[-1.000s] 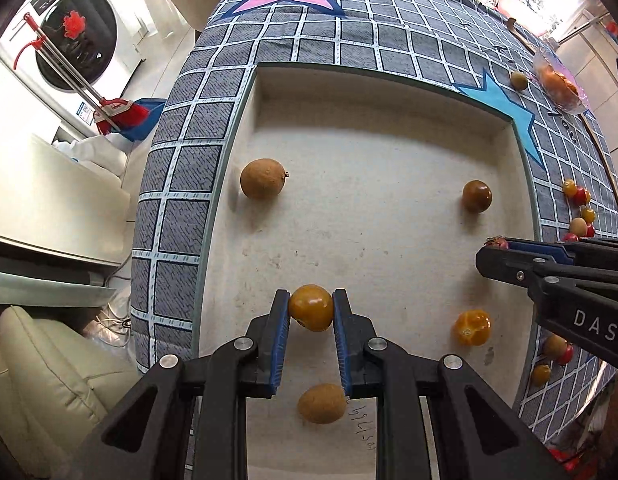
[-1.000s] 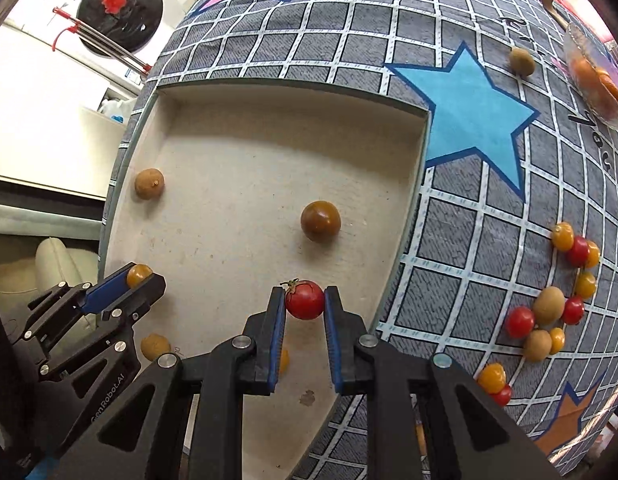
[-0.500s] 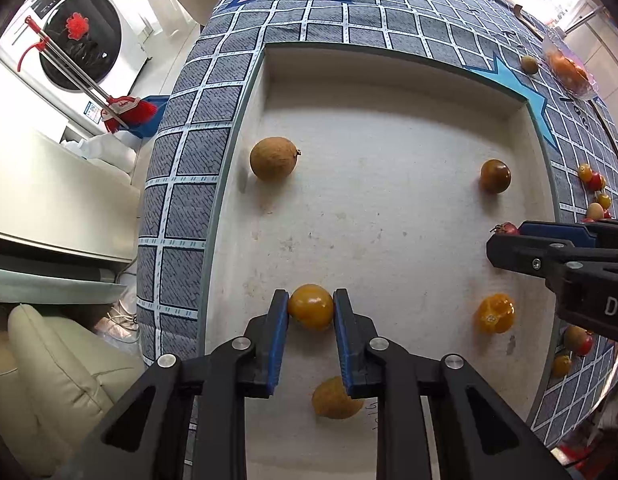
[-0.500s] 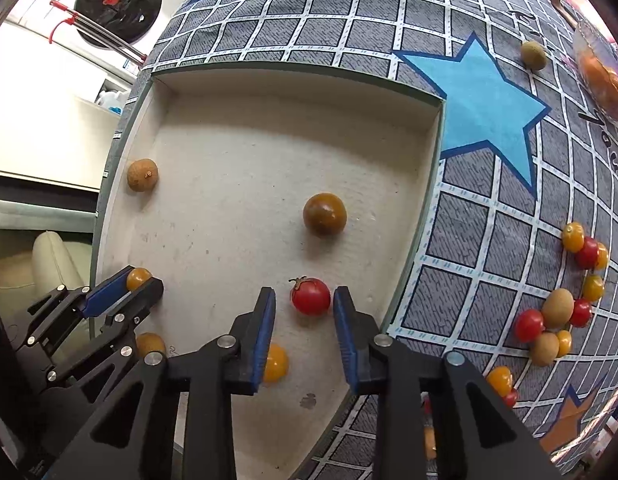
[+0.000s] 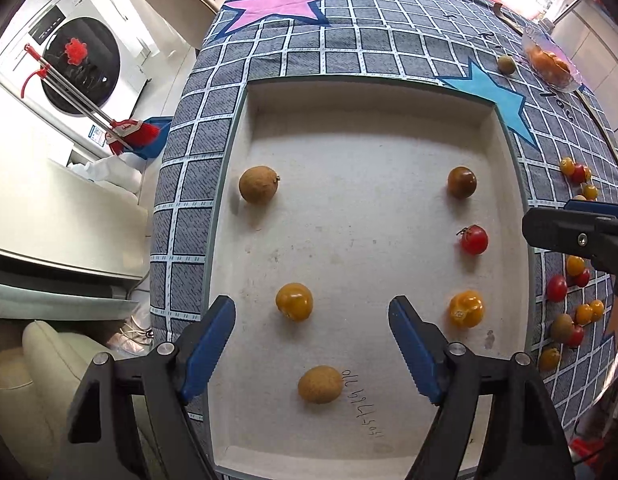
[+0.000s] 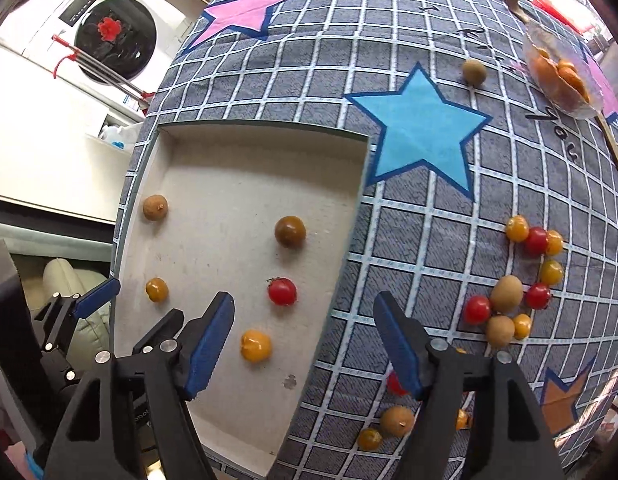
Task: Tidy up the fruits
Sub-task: 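Grasp a red cherry tomato with the left tool while the right tool reaches a yellow tomato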
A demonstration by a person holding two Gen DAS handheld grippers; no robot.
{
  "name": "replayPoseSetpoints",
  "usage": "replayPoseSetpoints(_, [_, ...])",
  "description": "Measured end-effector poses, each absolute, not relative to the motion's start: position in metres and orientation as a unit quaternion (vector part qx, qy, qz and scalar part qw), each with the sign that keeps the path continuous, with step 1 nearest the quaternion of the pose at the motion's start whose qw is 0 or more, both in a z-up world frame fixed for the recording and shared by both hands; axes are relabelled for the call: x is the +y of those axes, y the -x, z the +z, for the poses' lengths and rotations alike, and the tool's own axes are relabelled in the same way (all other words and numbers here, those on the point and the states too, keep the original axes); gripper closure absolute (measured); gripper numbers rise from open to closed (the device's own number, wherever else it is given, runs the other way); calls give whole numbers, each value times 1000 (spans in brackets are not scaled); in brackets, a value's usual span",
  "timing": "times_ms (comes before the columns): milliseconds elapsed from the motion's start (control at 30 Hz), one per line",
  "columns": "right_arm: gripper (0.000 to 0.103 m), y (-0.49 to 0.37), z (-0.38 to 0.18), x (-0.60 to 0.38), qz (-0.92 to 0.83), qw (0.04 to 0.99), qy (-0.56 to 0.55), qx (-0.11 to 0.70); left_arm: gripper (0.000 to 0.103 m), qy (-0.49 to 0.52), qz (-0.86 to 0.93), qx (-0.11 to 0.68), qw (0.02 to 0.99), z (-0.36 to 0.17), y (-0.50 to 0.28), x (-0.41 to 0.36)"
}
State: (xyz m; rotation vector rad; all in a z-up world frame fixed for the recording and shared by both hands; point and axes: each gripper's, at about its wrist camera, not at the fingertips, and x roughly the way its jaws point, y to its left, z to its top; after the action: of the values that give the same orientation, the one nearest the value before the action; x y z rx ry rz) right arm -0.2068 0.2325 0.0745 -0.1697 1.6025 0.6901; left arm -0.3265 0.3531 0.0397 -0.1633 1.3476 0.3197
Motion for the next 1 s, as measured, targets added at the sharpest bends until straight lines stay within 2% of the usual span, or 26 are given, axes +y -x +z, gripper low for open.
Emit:
replayPoseSetpoints(567, [27, 194, 48, 66, 152, 650, 21, 744, 23, 5, 19, 591, 807, 86, 248, 238])
replayPoseSetpoints(1000, [27, 218, 39, 12, 150, 638, 30, 754, 23, -37, -28, 635, 771, 38, 209, 173])
